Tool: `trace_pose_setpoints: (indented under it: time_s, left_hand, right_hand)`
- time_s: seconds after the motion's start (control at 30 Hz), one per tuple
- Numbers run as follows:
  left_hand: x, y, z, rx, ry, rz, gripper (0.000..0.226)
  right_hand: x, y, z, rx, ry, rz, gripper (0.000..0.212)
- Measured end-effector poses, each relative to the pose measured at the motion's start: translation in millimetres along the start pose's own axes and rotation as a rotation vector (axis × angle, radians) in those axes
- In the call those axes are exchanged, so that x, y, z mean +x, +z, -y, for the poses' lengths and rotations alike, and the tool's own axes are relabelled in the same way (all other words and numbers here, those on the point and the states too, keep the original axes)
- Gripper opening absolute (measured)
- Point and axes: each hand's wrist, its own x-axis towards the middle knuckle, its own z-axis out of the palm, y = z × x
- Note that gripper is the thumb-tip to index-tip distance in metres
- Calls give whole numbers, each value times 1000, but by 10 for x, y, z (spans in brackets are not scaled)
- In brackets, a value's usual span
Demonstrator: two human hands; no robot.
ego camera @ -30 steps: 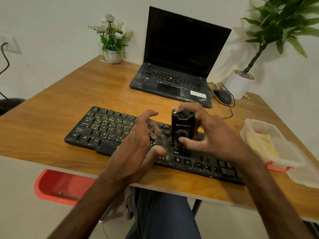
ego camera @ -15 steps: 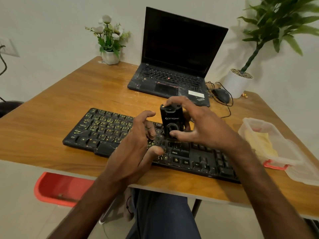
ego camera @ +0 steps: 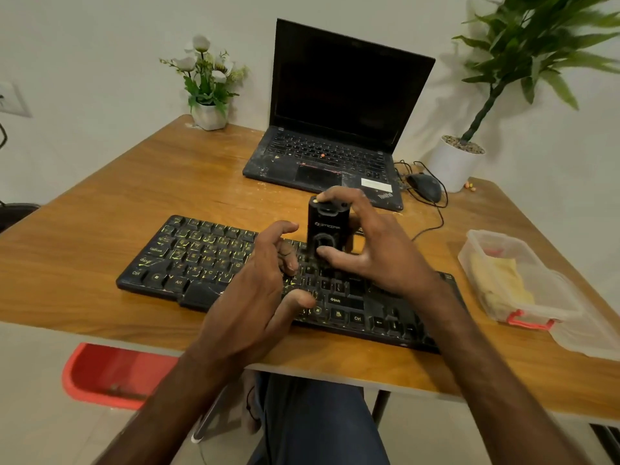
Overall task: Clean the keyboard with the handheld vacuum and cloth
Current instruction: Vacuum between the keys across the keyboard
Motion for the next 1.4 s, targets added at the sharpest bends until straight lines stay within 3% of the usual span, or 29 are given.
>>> trace_pose_setpoints:
  time_s: [0.07,0.13,0.2,0.27,0.3,0.33,0.37,0.4,0.53,0.6,0.63,0.67,0.77,0.87,0.9,0.97,1.03,1.17,1.23,1.4]
  left_hand:
    - [53,-8,-32,-120,-100,-28,82]
    - [82,0,-71,-241,-170,-40,89]
    - [26,-64,18,-123,-66,-125,127]
    - [80,-46,101,-158,-251,-171,155]
    - [87,-51,134,27,-188,-189,148]
    - [53,-17,131,108,-33,-196,122]
    - [15,-9,98,66,30,-148,89]
    - [25,9,82,54,41,-120,73]
    - [63,38,76,-45,-18,-139,75]
    - [104,67,66,-141,-61,-155,101]
    - [132,69,45,-106,-77,-245,126]
    - [85,36,55,-93,-150,-212,150]
    - [112,52,112,-325,-370,-161,168]
    - [208,10,64,-165,-359,-194,154]
    - [170,-20,50,-37,-233,-200,139]
    - [38,3,-9,-48,-5,-142,95]
    - [40,50,32,-81,-27,-144,62]
    - [47,48,0,-79,56,-140,63]
    - [-7,46,-19,-14,104,-75,74]
    - [2,29,-12,-69,81,-79,76]
  right_hand:
    - [17,130,23,72,-1,-53,69]
    - [-1,121,9,-5,-17,-44,70]
    - [-7,-21,-34,-116,-9,21,71]
    - [22,-173,-68,-214,20,96,74]
    - [48,-202,-72,-235,22,111,75]
    - [74,-183,-58,-226,10,111,75]
    - [98,-128,-32,-201,-16,98,74]
    - [118,-45,-6,-176,-41,77,72]
    - [121,165,31,-85,-80,2,69]
    - [73,44,12,-121,-52,34,70]
    - [49,-48,1,-166,-32,70,71]
    - [34,-137,-4,-218,-17,108,71]
    - [59,-183,36,-260,-28,141,73]
    - [120,74,76,-183,-75,74,70]
    - [127,141,78,-163,-78,47,70]
    - [107,145,50,-130,-65,23,69]
    - [55,-16,-3,-131,-18,59,71]
    - [2,-340,-108,-153,96,181,74]
    - [30,-240,-96,-74,65,138,73]
    - [72,182,-35,62,-40,-42,68]
